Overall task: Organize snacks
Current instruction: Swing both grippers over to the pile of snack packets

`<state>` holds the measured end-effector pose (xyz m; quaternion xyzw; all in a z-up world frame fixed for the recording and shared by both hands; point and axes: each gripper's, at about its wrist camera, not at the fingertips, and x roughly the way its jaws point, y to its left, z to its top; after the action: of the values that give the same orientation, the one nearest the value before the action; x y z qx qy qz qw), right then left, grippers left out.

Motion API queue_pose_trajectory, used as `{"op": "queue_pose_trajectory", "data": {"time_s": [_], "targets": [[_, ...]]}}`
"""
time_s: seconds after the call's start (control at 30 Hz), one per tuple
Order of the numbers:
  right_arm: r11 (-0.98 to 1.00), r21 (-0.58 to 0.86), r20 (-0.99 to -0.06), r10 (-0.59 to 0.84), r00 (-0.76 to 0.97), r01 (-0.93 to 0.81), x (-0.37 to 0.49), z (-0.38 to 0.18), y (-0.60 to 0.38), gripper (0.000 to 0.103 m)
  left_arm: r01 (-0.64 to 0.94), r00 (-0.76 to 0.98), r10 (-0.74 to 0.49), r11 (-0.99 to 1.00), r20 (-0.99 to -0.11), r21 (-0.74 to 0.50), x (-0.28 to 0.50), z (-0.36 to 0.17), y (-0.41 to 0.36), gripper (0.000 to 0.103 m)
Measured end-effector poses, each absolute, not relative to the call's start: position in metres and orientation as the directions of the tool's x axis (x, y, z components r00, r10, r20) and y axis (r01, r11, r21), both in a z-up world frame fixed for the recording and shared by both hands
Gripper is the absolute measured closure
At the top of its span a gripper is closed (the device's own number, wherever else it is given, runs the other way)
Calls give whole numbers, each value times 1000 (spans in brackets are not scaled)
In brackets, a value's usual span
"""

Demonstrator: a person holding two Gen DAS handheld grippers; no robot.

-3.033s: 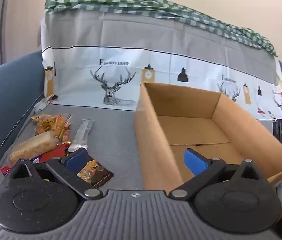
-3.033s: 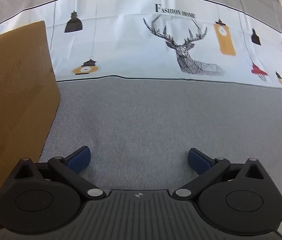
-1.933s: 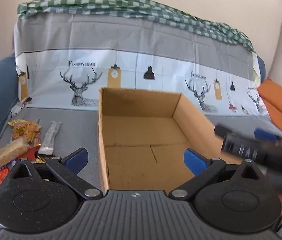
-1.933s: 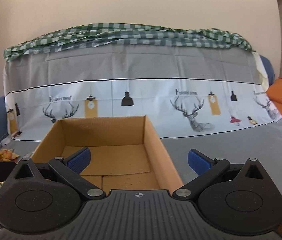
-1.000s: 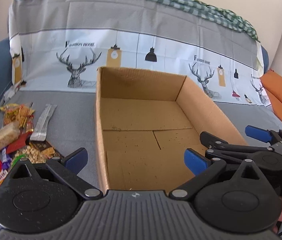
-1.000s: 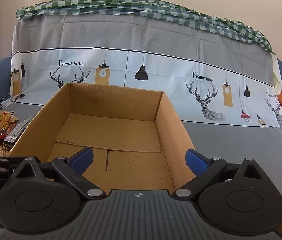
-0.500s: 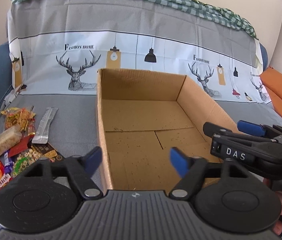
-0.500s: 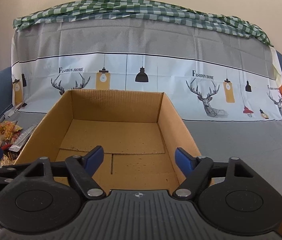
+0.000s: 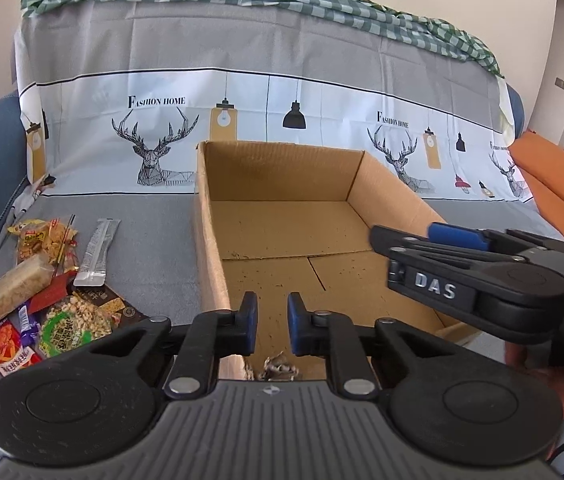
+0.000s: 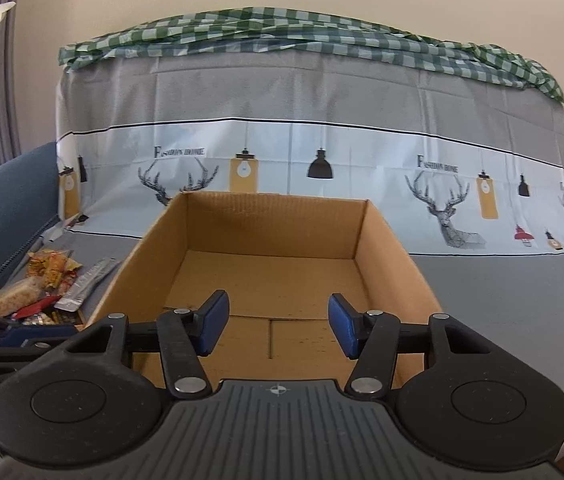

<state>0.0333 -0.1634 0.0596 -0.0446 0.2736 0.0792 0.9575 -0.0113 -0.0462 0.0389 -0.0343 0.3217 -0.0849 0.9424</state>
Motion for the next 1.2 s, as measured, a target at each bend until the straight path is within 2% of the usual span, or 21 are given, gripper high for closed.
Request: {"op": "queue_pose_trajectory", "data": {"time_s": [0.13, 0.3, 0.47, 0.67, 0.8, 0.9, 1.03, 1.2], "targets": [[975, 8, -536, 192, 822, -222, 32, 62, -150, 46, 136, 797, -184, 983, -575, -125, -23, 42, -34, 87], [966, -4, -541, 216, 813, -259, 30, 59, -121, 46, 133, 827, -186, 982, -531, -137, -33, 33, -11, 87], [955, 10, -532, 256, 807, -297, 30, 56, -94, 46, 64, 852, -171, 972, -495, -227, -34, 18, 28, 85], [933, 17, -524, 314, 792, -360, 27, 48, -57, 45, -143, 841, -150, 865, -520, -481, -21, -5, 95, 85], [912, 19, -529, 356, 770, -409, 26, 43, -33, 42, -261, 832, -120, 777, -541, -573, -20, -18, 130, 85], [901, 24, -543, 376, 750, -434, 28, 37, -15, 39, -331, 821, -102, 716, -561, -614, -20, -27, 149, 85], [883, 31, -558, 405, 725, -469, 30, 29, 8, 38, -407, 811, -27, 691, -584, -598, -23, -34, 166, 85], [877, 52, -586, 415, 696, -478, 42, 19, 31, 35, -464, 800, -15, 619, -600, -633, -29, -47, 190, 85]]}}
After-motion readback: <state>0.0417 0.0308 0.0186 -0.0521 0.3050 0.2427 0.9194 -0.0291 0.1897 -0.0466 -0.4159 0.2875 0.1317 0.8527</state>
